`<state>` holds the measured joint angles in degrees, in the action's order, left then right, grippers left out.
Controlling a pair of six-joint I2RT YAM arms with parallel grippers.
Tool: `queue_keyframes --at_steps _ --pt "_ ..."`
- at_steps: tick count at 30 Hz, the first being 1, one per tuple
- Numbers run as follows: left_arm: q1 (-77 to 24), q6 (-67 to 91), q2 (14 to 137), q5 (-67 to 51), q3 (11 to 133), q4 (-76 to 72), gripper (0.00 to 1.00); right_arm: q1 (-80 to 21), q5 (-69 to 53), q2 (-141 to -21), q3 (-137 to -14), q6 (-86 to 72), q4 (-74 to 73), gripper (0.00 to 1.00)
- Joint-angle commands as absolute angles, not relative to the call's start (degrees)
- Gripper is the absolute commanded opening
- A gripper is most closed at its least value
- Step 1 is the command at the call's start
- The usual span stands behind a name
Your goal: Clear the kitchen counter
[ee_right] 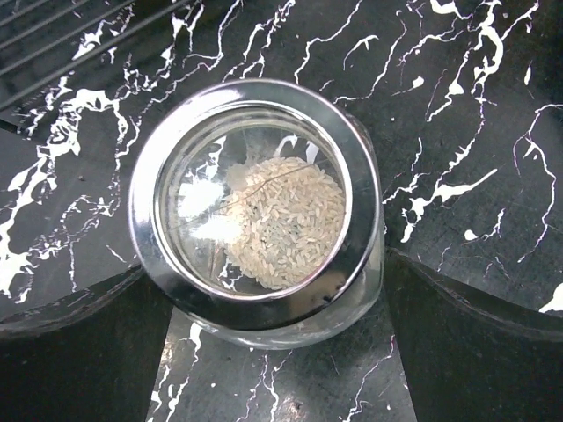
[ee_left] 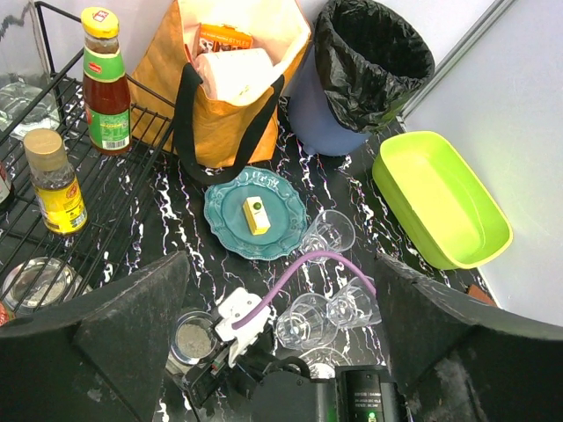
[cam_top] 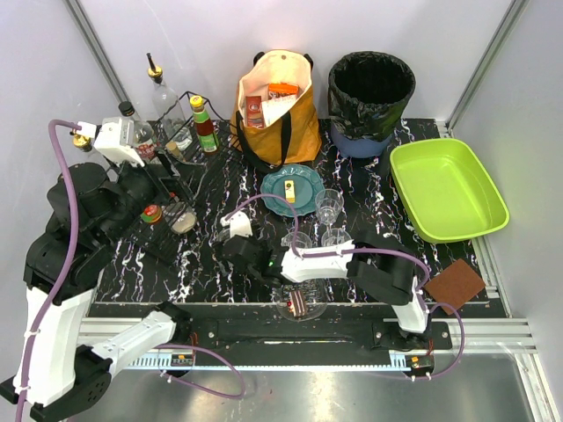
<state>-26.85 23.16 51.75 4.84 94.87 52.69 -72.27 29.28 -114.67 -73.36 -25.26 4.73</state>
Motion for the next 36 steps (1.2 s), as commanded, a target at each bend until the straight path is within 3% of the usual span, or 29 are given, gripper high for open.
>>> queue_keyframes --at_steps 1,15,20,26,36 --pt "-26.63 23.38 51.42 3.69 94.57 49.57 0.9 -72.6 32.61 -115.75 -75.59 -23.56 5.53 1.0" --pt "-26.63 22.68 50.63 3.95 93.87 49.57 0.91 -72.51 25.76 -114.26 -67.5 -14.15 19.68 0.79" --pt "-26.63 22.5 50.54 4.22 93.78 49.48 0.91 -72.51 24.52 -113.55 -67.32 -13.18 20.3 0.62" --pt "-26.63 22.41 50.36 4.22 93.69 49.57 0.91 -72.51 25.84 -113.03 -69.87 -12.13 16.26 0.34" --pt "-26.63 22.33 49.92 3.08 94.13 50.19 0.91 -70.76 25.93 -109.78 -73.74 -10.2 11.69 0.23"
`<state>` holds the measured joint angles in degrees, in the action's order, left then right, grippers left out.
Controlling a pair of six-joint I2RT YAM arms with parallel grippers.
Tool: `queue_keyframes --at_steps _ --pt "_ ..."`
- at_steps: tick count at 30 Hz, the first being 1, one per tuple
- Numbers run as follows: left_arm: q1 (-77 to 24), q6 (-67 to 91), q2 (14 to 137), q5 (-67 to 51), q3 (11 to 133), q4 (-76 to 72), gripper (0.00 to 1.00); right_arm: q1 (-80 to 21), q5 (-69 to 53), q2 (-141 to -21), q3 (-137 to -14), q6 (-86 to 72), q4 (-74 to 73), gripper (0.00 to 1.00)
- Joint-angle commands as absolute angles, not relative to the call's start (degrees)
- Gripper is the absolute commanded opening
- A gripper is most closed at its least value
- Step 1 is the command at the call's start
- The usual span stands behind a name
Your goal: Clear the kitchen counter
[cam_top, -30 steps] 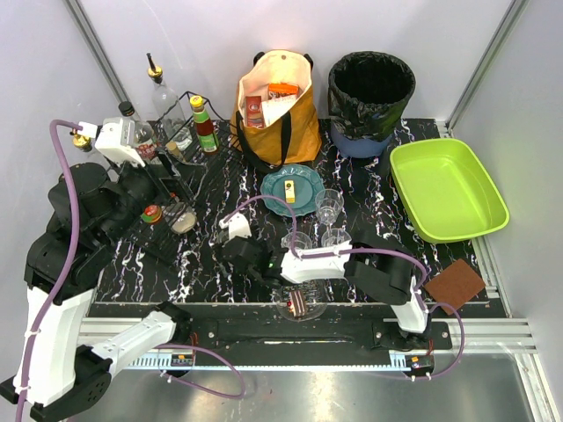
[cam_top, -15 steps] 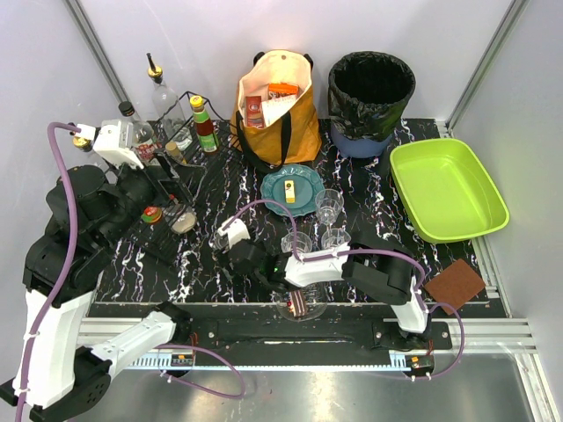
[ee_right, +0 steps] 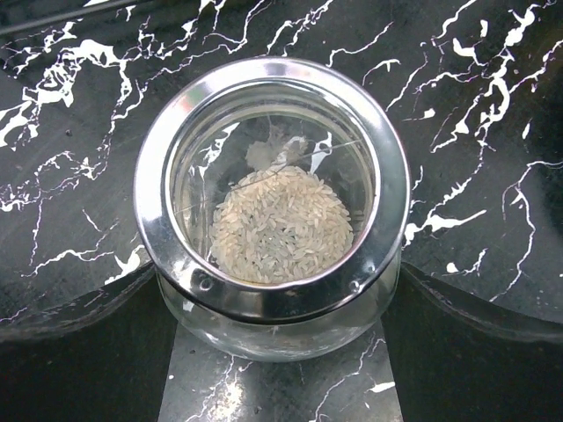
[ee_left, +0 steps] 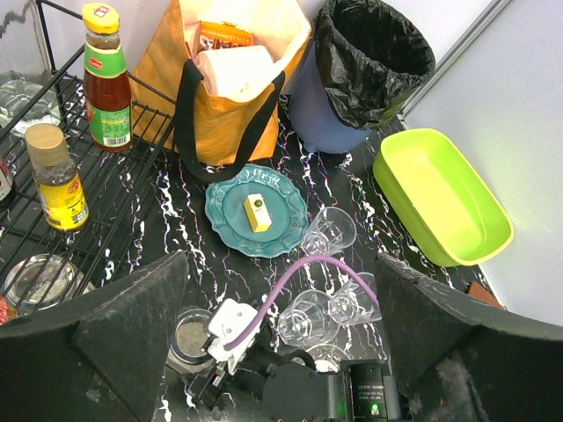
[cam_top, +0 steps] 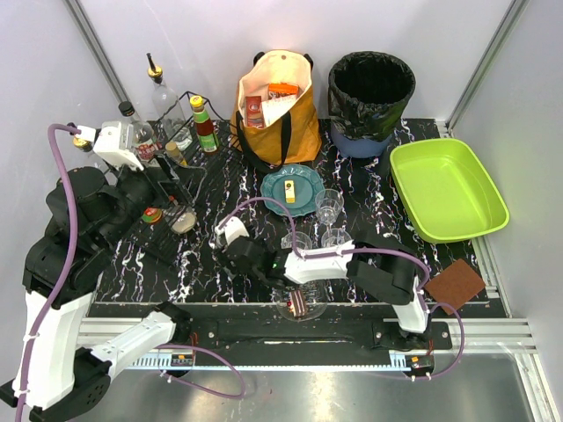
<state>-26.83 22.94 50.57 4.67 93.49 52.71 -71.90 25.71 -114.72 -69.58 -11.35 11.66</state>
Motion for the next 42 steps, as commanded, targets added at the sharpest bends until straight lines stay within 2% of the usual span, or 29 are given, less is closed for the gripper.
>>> queue_keyframes --at_steps 1,10,23,42 --pt "-26.63 22.24 50.1 2.55 94.48 50.19 0.91 -70.32 25.41 -109.69 -74.26 -10.37 11.17 0.23" --pt "-26.54 23.03 51.85 -2.02 95.1 50.01 0.91 -64.43 17.94 -110.39 -79.01 -10.81 10.72 0.23" --pt "-26.54 21.54 51.06 -3.87 91.41 45.62 0.91 -58.01 8.89 -120.32 -87.53 -4.22 14.42 0.22" --pt "-26.63 15.82 49.57 1.84 97.56 49.57 0.92 -56.34 10.02 -127.09 -94.39 2.63 17.3 0.21"
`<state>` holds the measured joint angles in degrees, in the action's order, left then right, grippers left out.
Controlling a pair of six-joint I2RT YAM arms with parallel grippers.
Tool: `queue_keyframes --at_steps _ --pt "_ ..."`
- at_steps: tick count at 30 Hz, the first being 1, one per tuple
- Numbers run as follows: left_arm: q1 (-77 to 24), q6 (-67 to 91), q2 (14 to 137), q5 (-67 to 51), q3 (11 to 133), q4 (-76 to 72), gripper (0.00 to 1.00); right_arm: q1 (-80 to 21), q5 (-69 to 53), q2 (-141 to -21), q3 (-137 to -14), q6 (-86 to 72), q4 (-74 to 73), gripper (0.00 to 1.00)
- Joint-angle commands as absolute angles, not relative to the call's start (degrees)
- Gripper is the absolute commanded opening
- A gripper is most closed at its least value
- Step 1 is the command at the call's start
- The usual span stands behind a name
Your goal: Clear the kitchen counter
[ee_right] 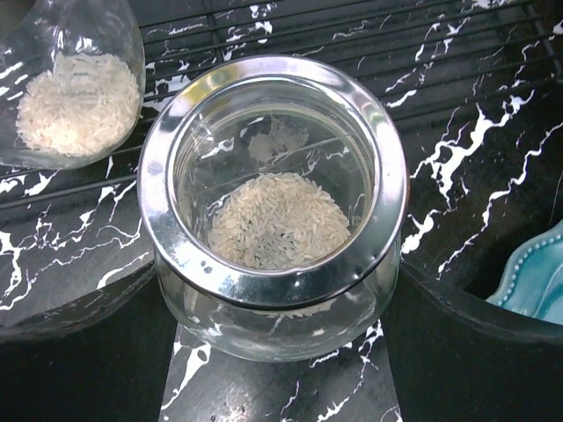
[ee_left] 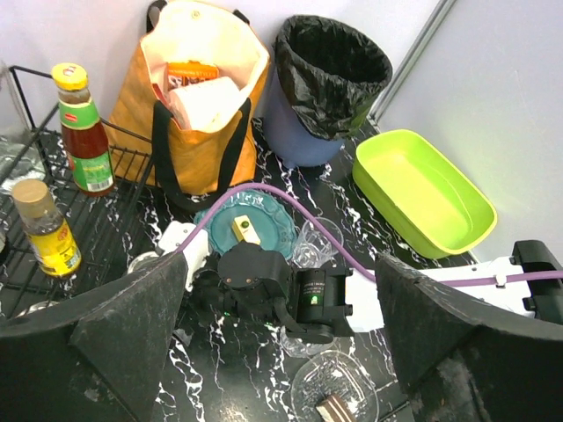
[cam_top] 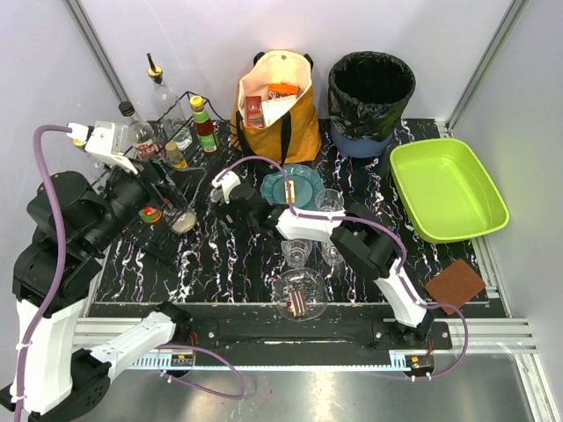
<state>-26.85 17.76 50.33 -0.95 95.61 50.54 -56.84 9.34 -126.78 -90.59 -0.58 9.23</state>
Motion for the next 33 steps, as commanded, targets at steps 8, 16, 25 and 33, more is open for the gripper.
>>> queue_keyframes --at_steps 8,16,25,33 --pt "-26.63 15.55 49.31 2.55 97.21 49.92 0.92 -55.81 10.11 -131.66 -98.61 3.86 17.05 0.19" --pt "-26.63 15.56 49.48 2.99 96.68 49.92 0.92 -55.72 10.63 -132.1 -100.28 5.18 18.02 0.18" --pt "-26.63 15.56 49.4 3.6 96.51 50.01 0.92 -55.63 11.42 -133.5 -102.74 7.82 17.49 0.17" --pt "-26.63 15.38 49.39 4.48 96.24 50.19 0.92 -55.46 11.61 -132.01 -101.95 8.7 18.02 0.17"
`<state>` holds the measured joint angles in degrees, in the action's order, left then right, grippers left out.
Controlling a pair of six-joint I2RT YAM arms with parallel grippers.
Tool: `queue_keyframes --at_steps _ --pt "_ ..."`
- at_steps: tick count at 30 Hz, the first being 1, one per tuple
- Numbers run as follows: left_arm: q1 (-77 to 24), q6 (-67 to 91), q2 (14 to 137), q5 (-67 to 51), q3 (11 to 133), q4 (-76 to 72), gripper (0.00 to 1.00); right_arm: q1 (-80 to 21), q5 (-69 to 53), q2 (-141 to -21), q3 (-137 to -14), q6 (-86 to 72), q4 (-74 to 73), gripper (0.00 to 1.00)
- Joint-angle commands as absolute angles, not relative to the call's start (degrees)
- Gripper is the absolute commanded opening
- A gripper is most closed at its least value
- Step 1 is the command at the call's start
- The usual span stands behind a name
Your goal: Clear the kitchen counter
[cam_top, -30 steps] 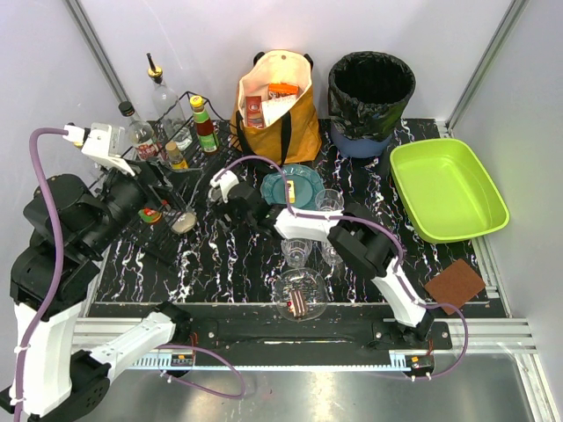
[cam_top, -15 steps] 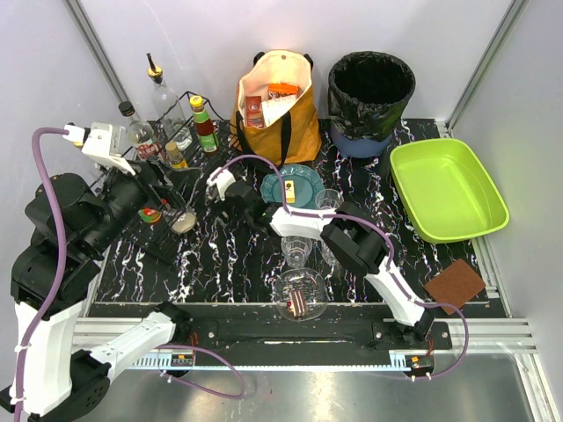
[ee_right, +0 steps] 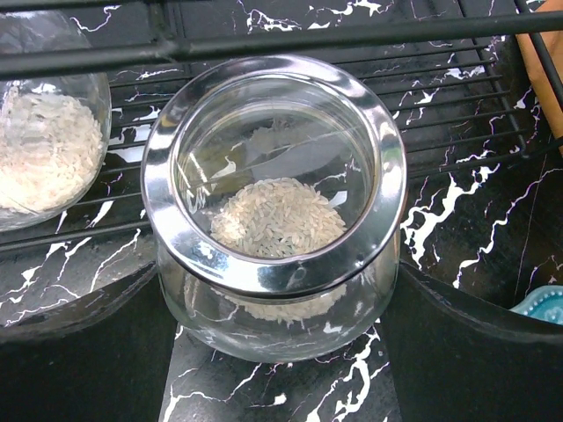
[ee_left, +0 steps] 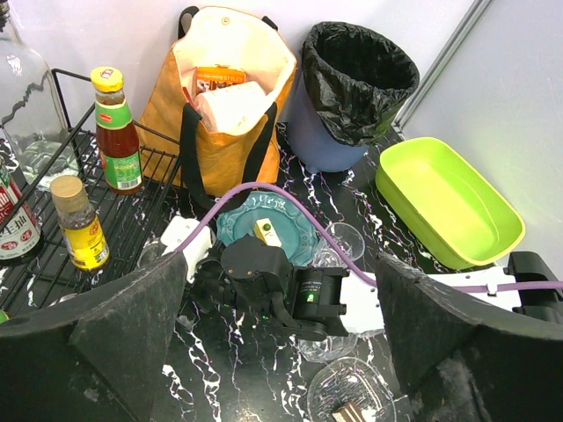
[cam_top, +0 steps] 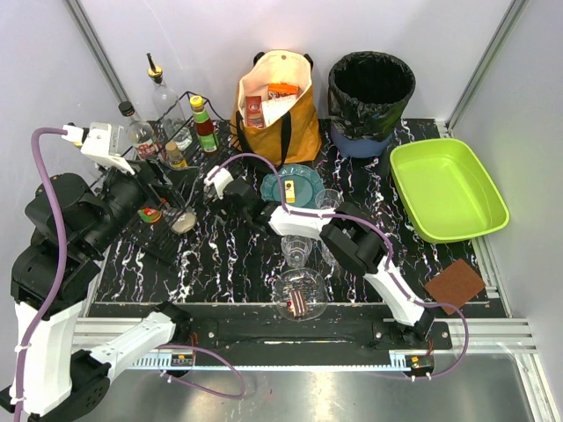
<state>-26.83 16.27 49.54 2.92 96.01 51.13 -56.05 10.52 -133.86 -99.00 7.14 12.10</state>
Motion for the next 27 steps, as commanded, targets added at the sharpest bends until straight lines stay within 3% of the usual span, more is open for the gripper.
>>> queue_keyframes --at_steps 1,20,27 --pt "-26.63 15.38 49.48 4.48 96.15 50.27 0.92 -55.37 11.25 -132.45 -102.48 8.7 17.84 0.17" --pt "-26.54 15.91 49.31 4.83 95.01 50.97 0.92 -54.76 9.23 -140.53 -110.56 7.56 18.63 0.19" --pt "-26.54 16.17 49.31 4.66 94.57 51.15 0.92 -54.23 9.58 -143.52 -114.25 8.26 18.46 0.32"
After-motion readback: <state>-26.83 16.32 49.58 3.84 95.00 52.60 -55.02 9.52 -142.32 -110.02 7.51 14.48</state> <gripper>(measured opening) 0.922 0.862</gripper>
